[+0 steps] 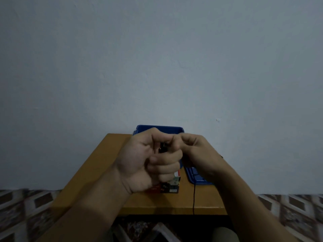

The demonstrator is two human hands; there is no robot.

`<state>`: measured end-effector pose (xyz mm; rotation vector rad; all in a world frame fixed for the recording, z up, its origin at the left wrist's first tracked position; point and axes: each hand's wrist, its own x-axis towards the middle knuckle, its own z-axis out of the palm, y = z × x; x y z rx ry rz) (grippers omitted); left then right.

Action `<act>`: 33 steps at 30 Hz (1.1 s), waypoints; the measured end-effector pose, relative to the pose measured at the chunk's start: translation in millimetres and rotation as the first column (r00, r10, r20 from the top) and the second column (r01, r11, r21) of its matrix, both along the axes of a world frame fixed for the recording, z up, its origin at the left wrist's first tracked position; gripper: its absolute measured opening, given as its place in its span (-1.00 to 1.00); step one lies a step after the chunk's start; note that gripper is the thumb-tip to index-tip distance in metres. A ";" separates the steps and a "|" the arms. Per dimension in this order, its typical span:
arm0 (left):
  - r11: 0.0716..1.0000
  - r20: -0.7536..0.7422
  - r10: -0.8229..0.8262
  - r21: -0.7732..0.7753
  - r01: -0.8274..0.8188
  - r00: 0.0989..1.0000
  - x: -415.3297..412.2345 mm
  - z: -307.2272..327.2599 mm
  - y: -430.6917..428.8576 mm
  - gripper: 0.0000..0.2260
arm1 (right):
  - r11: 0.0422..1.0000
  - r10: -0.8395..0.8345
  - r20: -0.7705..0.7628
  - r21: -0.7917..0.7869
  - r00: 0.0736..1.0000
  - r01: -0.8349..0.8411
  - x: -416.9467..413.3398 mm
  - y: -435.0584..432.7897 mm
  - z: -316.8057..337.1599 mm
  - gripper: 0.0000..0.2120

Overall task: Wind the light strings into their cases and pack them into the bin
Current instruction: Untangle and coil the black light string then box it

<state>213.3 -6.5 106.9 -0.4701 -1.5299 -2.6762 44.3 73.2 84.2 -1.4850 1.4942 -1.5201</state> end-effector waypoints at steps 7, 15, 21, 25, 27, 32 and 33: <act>0.930 -0.068 0.347 0.155 -0.334 0.935 -14.5 -2.0 2.3 -0.75 | 0.979 0.128 0.101 0.147 0.987 -0.143 16.7 9.1 -34.0 -0.61; 0.815 -0.014 0.567 0.153 -0.559 0.824 -21.3 -6.2 2.9 -0.68 | 0.976 0.136 0.101 0.155 0.986 -0.150 18.5 13.4 -41.1 -0.74; 0.774 0.002 0.592 0.277 -0.569 0.806 -24.4 -3.4 6.2 -0.61 | 0.980 0.109 0.067 0.159 0.992 -0.118 20.7 16.4 -40.2 -0.75; 0.718 0.020 0.655 0.295 -0.631 0.755 -27.1 -3.6 4.5 -0.61 | 0.973 0.123 0.069 0.188 0.990 -0.134 22.0 19.8 -35.8 -0.73; 0.682 0.020 0.701 0.275 -0.678 0.713 -26.6 -3.7 1.9 -0.58 | 0.966 0.139 0.063 0.210 0.988 -0.149 20.4 23.1 -32.3 -0.70; 0.561 -0.005 0.821 0.192 -0.805 0.571 -23.9 -3.6 -5.6 -0.53 | 0.967 0.100 -0.040 0.239 0.994 -0.088 15.9 33.7 -24.0 -0.72; 0.527 -0.009 0.846 0.159 -0.835 0.532 -23.9 -4.0 -6.3 -0.54 | 0.972 0.083 -0.044 0.222 0.996 -0.072 14.9 35.1 -22.5 -0.71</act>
